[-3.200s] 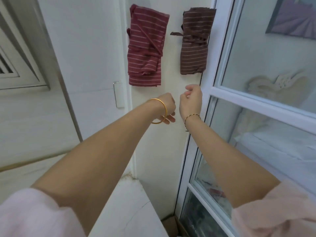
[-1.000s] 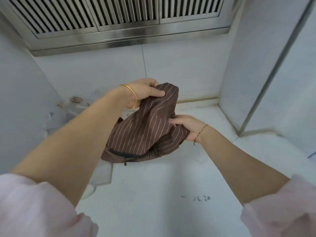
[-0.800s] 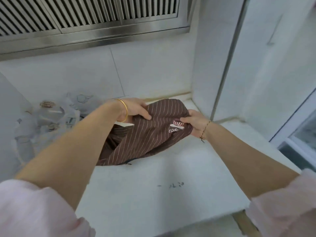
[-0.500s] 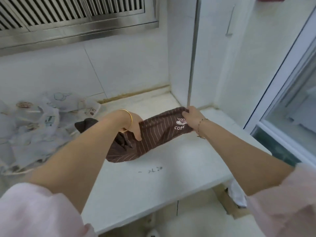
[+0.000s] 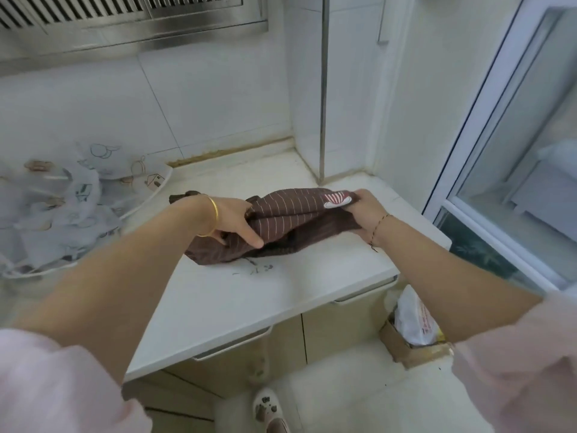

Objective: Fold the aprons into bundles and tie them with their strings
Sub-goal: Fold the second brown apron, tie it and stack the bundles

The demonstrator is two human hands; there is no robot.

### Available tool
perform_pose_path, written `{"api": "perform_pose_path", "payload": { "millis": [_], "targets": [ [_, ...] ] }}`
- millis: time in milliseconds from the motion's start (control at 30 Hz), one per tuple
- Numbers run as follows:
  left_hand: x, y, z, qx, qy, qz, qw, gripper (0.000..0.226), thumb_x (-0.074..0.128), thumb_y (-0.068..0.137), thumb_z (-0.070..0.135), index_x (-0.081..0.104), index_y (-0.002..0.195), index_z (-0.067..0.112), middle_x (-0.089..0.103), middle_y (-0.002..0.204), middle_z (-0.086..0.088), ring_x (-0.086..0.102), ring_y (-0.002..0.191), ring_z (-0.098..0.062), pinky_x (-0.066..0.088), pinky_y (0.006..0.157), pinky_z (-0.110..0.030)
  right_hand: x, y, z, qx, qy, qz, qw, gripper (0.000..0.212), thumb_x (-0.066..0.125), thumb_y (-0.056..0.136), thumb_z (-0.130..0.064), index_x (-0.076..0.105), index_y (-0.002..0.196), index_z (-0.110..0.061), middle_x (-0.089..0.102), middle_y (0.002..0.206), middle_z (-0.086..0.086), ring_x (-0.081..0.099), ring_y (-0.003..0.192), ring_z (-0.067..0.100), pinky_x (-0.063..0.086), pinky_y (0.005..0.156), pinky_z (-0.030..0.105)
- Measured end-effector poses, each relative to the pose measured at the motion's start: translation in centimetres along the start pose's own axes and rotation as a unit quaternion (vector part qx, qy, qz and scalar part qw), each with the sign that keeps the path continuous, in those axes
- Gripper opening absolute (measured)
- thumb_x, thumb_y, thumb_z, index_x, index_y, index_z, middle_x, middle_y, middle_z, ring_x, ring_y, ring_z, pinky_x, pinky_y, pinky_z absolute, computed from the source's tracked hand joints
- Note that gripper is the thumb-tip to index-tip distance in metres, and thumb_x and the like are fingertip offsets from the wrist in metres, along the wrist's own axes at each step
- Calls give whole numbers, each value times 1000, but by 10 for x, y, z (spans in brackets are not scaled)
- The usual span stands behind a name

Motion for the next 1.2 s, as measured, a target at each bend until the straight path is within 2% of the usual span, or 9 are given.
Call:
{"api": "perform_pose_path", "payload": {
  "millis": [67,167,333,533,700,833,967,1100,1200],
  "targets": [
    [10,3,9,3,207,85,975,41,73,78,32,56,106,8,63,97,-5,62,86,-21,55,75,-32,7,-18,-7,-15,89,-22,996,31,57,92,-8,51,121,-1,63,110,20,64,87,28,58,67,37],
    [26,2,16,17,303,177,936,24,54,93,21,57,109,4,60,99,-9,55,84,-25,44,75,-30,7,-42,-10,-51,-141,-132,980,32,67,82,-11,58,112,-13,67,108,10,64,94,23,52,85,34],
    [80,-8,8,27,228,13,973,8,56,93,23,56,96,15,59,94,-3,55,85,-19,44,80,-29,-30,-65,36,42,-650,-256,714,54,74,78,-25,53,125,-8,57,126,8,56,110,24,46,94,31],
    [175,-13,27,-129,55,-305,942,25,62,90,19,62,111,4,61,120,-16,62,107,-30,57,84,-36,-83,-116,81,343,-758,-321,453,95,79,64,-50,41,139,-5,41,145,5,47,125,26,42,97,35],
    [214,-6,30,-210,119,-332,912,73,77,77,20,42,138,2,26,150,-22,52,119,-42,57,77,-42,-100,-138,80,274,-750,-236,553,46,52,95,-26,44,136,-5,45,134,0,42,129,26,35,103,32],
    [195,-4,36,-180,84,-273,941,36,67,85,9,58,118,0,51,131,-20,59,109,-34,59,72,-44,-122,-123,89,232,-667,-147,692,40,63,88,-27,57,120,-2,56,113,9,57,104,28,46,95,35],
    [153,11,52,11,38,-46,998,19,53,94,16,59,106,2,64,95,-13,61,75,-22,54,70,-31,-130,-101,59,39,-466,144,872,21,48,92,-10,65,104,-7,63,101,11,55,84,26,49,80,31],
    [133,12,62,222,-62,338,912,25,44,93,4,61,111,5,59,98,-8,52,88,-21,42,82,-32,-111,-113,34,-153,-361,317,864,30,44,93,-7,64,112,-17,65,110,7,59,101,26,48,91,37],
    [166,17,45,130,239,38,962,22,55,91,14,63,110,7,62,94,-5,55,91,-22,43,81,-29,-94,-127,64,-51,-664,52,744,35,48,91,-4,55,123,-13,54,122,11,52,116,28,44,93,33]
  ]
}}
Point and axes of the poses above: each hand's wrist, its own y-axis towards the middle knuckle, its own x-axis out of the palm, z = x × y, the point moved 2 cm from there along y, towards the middle knuckle
